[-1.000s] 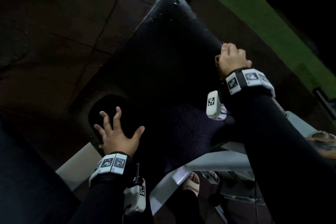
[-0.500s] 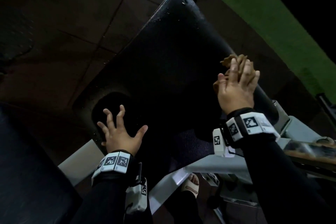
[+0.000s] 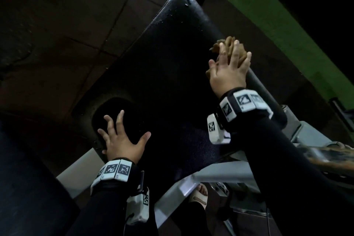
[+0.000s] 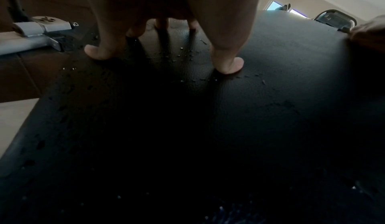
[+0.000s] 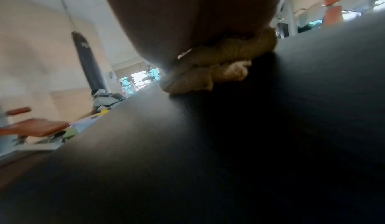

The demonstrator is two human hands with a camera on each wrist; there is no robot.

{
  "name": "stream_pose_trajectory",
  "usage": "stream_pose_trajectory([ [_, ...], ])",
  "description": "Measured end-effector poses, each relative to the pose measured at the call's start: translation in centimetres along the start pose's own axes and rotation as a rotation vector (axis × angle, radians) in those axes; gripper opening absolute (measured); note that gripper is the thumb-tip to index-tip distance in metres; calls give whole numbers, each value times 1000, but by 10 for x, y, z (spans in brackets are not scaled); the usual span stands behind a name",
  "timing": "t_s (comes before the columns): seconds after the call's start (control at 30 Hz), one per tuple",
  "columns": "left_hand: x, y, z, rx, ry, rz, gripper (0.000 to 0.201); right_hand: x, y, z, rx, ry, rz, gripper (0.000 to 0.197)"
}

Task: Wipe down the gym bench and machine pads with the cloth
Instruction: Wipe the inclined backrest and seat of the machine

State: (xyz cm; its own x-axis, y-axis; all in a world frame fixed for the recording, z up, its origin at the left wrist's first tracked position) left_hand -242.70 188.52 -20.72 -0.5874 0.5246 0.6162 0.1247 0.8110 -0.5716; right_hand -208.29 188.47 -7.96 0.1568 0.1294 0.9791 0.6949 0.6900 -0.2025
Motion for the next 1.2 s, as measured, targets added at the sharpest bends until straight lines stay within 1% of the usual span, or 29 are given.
stream_pose_trajectory([
  [0.07, 0, 1, 1, 9, 1, -2, 105, -7, -17, -8, 80, -8, 14, 55],
  [0.1, 0, 1, 3, 22, 5, -1, 109, -8, -23, -18, 85, 3, 19, 54],
  [0.17, -1, 2, 5, 39, 20, 6, 114, -8, -31, -41, 38, 14, 19, 54],
  [0.23, -1, 3, 4, 38, 34, 9, 114, -4, -28, -59, -38, 37, 21, 55],
  [0.33, 0, 2, 2, 40, 38, 9, 113, -1, -11, -66, -136, 100, 57, 56],
  [0.5, 0, 0, 1, 46, 28, 17, 113, 5, 19, -27, -172, 200, 121, 54],
  [0.6, 1, -1, 0, 44, 26, 15, 112, 10, 25, -4, -106, 251, 152, 55],
  [0.67, 1, -1, -1, 43, 20, 14, 112, 18, 22, -1, -30, 259, 119, 66],
  [0.73, 1, -1, -1, 46, 22, 12, 112, 22, 15, -7, -2, 234, 99, 80],
  [0.8, 1, -1, 0, 46, 19, 8, 113, 16, 7, -12, -3, 217, 132, 83],
  [0.87, 1, 0, 0, 41, 8, 2, 113, 12, 8, -12, -20, 199, 148, 79],
  [0.93, -1, 0, 1, 37, -3, 2, 114, 13, 21, -4, -45, 179, 148, 76],
  [1.03, -2, 1, 2, 42, -14, 6, 115, 19, 54, 19, -59, 194, 155, 73],
  [1.2, -4, 1, 2, 42, -43, 13, 114, 29, 103, 87, 9, 156, 114, 72],
])
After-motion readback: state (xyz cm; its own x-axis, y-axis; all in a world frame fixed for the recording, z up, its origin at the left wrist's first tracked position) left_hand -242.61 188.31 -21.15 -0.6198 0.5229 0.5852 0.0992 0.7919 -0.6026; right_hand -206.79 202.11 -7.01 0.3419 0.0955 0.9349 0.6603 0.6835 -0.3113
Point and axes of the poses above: each hand's wrist, its own y-axis towards the middle knuckle, its own x-axis out of the back of the hand, z = x × y, the point moved 10 cm from there along y, towards the middle knuckle, and after that the axes turned 2 degrees about -y, right-handed, at the moved point
